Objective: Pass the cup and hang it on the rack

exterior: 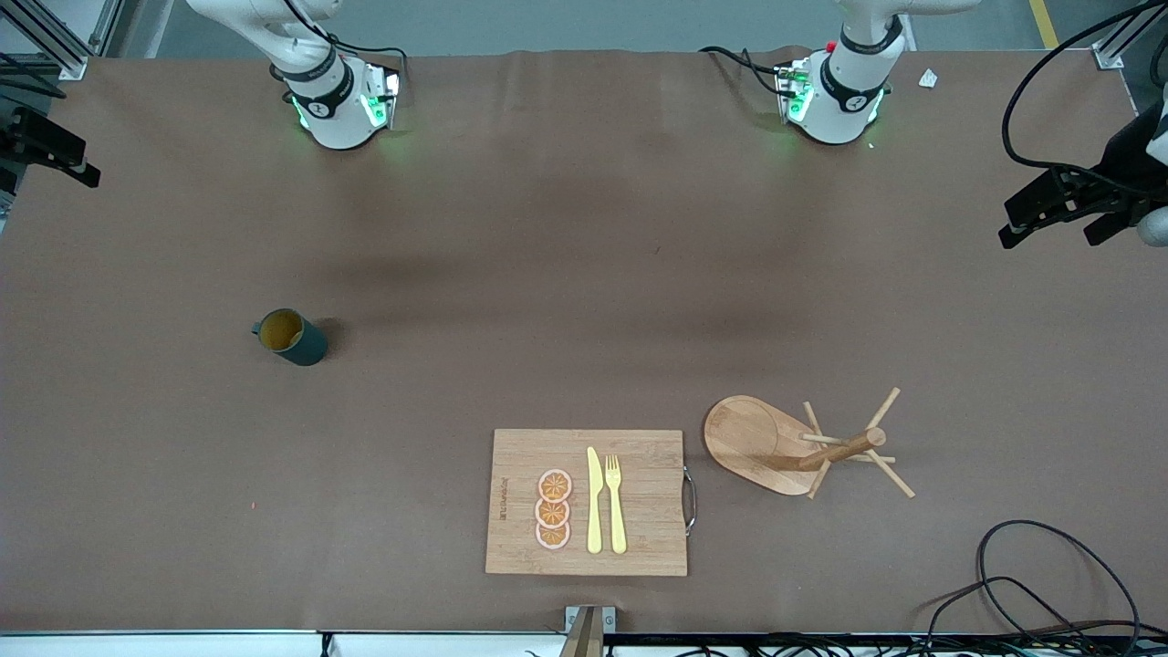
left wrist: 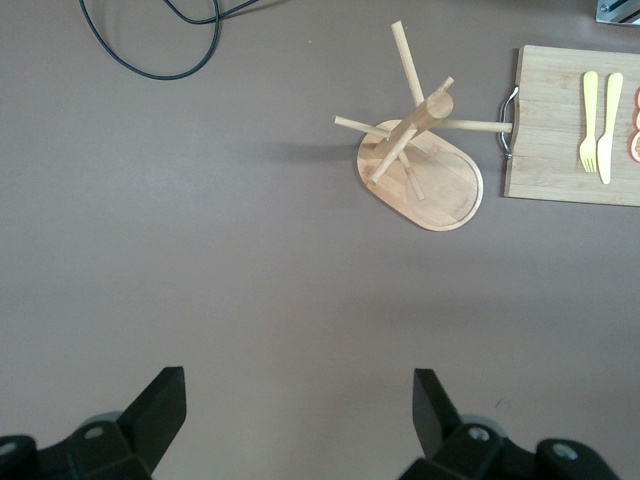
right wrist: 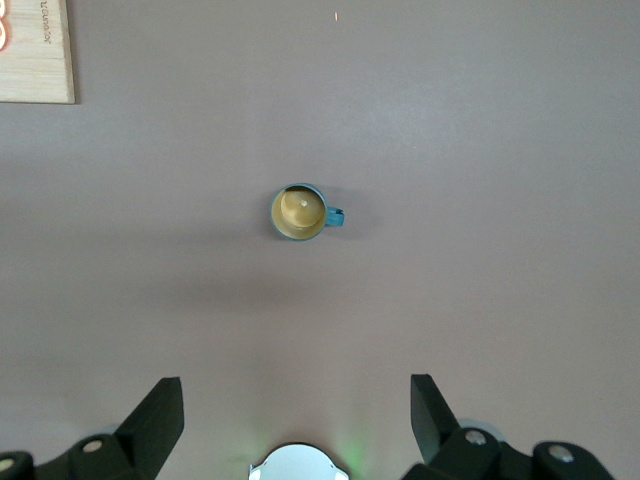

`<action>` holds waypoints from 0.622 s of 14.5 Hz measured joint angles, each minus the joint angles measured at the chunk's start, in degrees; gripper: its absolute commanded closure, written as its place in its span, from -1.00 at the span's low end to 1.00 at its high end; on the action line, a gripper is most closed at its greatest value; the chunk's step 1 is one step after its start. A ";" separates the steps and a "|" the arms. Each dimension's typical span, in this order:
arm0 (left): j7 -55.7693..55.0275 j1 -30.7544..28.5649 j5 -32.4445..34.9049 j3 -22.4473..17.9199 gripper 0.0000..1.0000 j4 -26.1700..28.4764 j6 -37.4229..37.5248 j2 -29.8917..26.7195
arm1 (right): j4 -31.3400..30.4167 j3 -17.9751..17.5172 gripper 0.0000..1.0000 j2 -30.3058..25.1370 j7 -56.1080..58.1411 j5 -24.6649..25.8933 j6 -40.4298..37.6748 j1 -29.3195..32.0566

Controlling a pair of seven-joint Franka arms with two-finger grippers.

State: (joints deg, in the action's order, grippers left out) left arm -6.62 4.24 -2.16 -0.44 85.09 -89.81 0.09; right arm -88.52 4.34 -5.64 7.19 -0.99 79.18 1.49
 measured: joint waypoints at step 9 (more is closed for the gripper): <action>0.00 -0.01 0.00 -0.02 -1.00 -0.06 -0.11 0.00 | -1.01 0.27 -1.00 12.88 2.50 0.05 7.60 0.08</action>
State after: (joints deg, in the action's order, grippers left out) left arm -6.62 4.23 -2.16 -0.47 85.03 -89.92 0.08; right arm -89.53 4.61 7.24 9.69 -0.94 86.78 1.57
